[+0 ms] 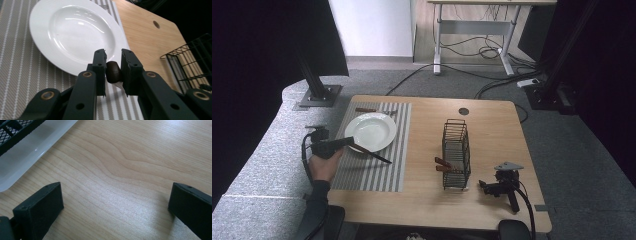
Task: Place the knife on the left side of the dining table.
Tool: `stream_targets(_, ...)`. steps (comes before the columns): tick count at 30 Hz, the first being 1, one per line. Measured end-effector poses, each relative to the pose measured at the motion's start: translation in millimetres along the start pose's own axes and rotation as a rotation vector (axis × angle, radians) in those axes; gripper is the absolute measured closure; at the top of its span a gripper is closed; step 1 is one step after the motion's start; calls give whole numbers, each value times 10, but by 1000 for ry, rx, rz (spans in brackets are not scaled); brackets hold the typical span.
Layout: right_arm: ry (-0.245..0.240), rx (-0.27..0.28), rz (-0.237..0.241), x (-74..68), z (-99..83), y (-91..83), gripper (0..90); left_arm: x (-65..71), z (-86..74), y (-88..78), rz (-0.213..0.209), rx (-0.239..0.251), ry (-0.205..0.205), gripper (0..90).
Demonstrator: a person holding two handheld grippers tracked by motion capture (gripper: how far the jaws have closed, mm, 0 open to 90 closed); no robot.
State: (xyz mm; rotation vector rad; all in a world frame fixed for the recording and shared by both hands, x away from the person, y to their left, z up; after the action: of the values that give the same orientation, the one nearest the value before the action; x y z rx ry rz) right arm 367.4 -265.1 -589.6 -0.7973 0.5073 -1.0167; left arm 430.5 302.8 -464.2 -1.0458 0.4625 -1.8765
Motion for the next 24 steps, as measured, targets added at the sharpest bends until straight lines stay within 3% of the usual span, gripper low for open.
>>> stream_targets(9, 0, 0, 0, 0, 0, 0, 0, -214, -91, 60, 38, -1, 4, 685)
stream_targets(24, 0, 0, 0, 0, 0, 0, 0, -556, -209, 238, 33, 21, -65, 645)
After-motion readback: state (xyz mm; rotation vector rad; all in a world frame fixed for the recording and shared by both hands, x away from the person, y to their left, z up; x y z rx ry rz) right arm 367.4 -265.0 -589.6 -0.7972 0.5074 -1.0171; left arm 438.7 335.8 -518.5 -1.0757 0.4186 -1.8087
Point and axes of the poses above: each handheld gripper's, and its own axes: y roughly forward along the jaws, z roughly out of its top, x roughly to its right, the point moved 4 cm from there along y, roughly forward along the jaws, and after that the axes turned 7 degrees about -x, right-handed, at the moved point
